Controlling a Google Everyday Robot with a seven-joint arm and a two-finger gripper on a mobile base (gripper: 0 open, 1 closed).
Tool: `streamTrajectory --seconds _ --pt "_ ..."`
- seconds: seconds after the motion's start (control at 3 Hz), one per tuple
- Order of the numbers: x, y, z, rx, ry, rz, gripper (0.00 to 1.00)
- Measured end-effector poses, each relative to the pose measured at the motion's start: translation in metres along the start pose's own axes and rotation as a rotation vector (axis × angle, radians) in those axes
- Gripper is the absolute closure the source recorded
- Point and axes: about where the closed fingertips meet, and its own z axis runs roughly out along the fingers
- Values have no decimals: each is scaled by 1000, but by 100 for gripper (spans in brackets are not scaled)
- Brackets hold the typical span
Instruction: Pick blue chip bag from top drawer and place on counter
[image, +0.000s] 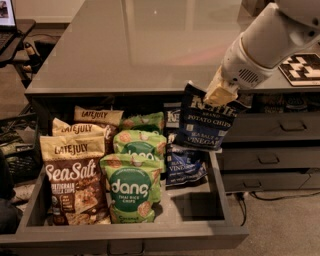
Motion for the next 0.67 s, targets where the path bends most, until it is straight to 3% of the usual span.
streamTrajectory --seconds 0.33,0.67 --pt "-6 -16 4 1 -22 -13 100" --pt "-19 -55 22 -21 -38 -33 100"
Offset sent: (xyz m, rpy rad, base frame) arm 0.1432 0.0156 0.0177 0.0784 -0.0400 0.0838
